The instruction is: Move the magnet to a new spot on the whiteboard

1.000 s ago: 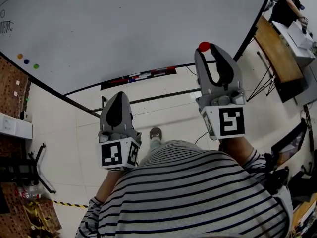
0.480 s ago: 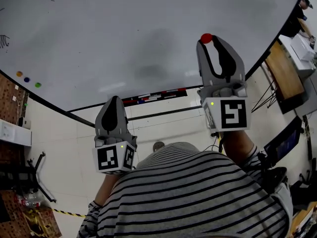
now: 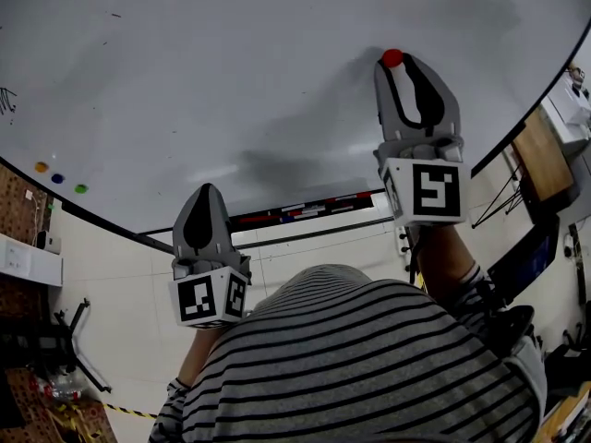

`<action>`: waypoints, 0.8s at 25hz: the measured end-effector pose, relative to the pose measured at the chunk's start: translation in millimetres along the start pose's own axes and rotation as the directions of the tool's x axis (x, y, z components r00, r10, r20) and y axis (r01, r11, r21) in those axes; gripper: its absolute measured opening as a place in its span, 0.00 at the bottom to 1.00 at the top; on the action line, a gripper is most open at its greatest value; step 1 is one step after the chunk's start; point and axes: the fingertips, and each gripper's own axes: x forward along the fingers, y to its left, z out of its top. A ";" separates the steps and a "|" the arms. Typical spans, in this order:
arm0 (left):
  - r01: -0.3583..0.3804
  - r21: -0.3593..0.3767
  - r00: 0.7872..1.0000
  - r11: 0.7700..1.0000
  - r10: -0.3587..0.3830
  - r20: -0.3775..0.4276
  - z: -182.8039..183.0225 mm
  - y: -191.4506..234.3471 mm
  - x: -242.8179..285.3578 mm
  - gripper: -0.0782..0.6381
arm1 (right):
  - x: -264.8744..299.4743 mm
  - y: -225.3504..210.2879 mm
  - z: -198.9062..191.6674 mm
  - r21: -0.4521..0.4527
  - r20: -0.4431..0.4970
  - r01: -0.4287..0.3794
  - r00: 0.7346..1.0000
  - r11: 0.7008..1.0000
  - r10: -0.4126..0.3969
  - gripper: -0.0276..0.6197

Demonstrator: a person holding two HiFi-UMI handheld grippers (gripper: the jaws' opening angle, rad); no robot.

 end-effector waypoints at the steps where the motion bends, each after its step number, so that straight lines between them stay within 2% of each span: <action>1: -0.001 -0.001 1.000 1.000 0.001 0.002 0.9 2.0 1.0 0.13 | 2.3 -1.2 -0.7 -0.004 -0.003 0.007 1.000 1.000 -0.007 0.23; 7: 0.000 -0.015 1.000 1.000 0.000 -0.009 0.4 5.7 3.5 0.13 | 5.3 -3.4 -0.4 -0.016 0.006 0.034 0.999 0.999 -0.034 0.22; 12: 0.007 -0.024 1.000 1.000 -0.008 -0.023 -6.9 0.9 4.0 0.13 | -0.8 -4.8 -5.0 0.005 0.013 0.016 1.000 1.000 -0.016 0.22; 17: 0.014 -0.022 0.999 1.000 -0.015 -0.038 -23.0 -13.7 2.3 0.13 | -31.3 -5.2 -17.5 0.035 0.010 -0.014 1.000 0.999 0.013 0.22; 20: 0.031 -0.015 0.999 0.999 -0.032 -0.037 -24.7 -36.8 -7.4 0.13 | -63.1 -9.7 -20.3 0.048 -0.013 -0.033 0.999 0.998 0.033 0.22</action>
